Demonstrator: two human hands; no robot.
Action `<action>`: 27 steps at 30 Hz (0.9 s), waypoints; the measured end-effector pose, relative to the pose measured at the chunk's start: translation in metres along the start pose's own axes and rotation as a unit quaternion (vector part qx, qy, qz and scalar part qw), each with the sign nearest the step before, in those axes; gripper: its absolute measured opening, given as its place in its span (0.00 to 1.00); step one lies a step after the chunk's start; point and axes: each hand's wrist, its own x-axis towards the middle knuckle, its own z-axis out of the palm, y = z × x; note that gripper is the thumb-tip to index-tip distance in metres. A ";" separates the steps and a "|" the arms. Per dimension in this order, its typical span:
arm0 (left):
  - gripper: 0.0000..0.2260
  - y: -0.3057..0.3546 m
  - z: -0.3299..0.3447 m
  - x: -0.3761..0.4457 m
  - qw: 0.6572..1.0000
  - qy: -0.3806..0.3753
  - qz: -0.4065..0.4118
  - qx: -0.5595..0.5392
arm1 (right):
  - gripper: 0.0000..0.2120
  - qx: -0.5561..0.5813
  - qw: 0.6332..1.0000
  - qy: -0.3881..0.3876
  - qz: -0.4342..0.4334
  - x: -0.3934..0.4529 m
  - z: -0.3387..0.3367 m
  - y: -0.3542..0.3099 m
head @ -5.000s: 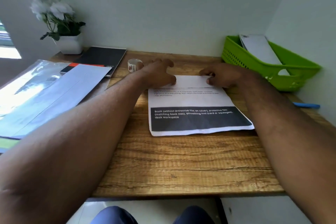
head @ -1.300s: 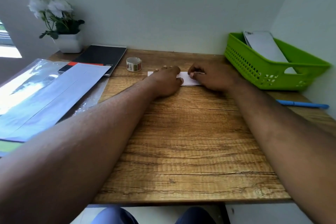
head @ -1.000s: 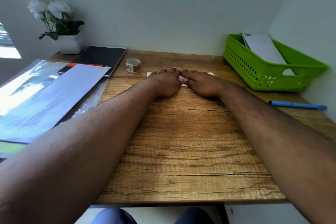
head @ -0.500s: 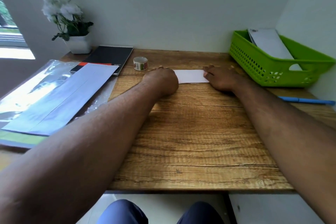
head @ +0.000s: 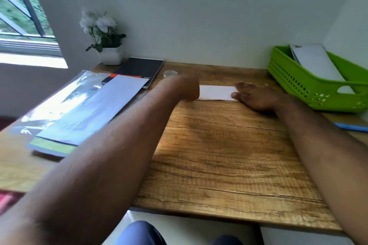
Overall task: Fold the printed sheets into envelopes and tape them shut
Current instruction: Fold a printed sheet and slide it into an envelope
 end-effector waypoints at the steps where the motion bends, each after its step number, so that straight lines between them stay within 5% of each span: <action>1: 0.11 -0.008 -0.011 -0.003 0.999 0.032 -0.012 -0.010 | 0.30 -0.016 1.000 0.017 -0.007 0.001 0.002 -0.004; 4: 0.11 -0.048 -0.036 -0.002 0.989 0.110 -0.079 -0.054 | 0.29 0.006 0.995 0.076 -0.058 0.004 0.004 -0.016; 6: 0.13 -0.082 -0.041 -0.005 0.988 0.078 -0.131 -0.035 | 0.30 0.039 0.991 0.086 -0.097 0.003 0.004 -0.031; 9: 0.28 -0.120 -0.031 -0.006 0.981 -0.010 -0.193 0.030 | 0.36 0.075 0.985 0.037 -0.150 -0.002 0.005 -0.050; 13: 0.46 -0.133 -0.024 -0.013 0.971 -0.037 -0.234 -0.021 | 0.36 0.076 0.985 0.006 -0.156 -0.007 0.009 -0.055; 19: 0.38 -0.128 -0.025 -0.001 0.968 -0.024 -0.243 -0.060 | 0.38 0.097 0.984 0.016 -0.150 -0.007 0.007 -0.054; 23: 0.34 -0.123 -0.040 -0.004 0.960 0.102 -0.192 -0.177 | 0.35 0.129 0.981 0.086 -0.120 -0.006 0.001 -0.055; 25: 0.39 -0.114 -0.052 -0.007 0.903 0.182 -0.107 -0.374 | 0.30 0.178 0.962 0.168 -0.120 -0.019 -0.009 -0.065; 27: 0.42 -0.106 -0.057 -0.006 0.764 0.202 -0.052 -0.611 | 0.22 0.280 0.922 0.221 -0.152 -0.034 -0.019 -0.078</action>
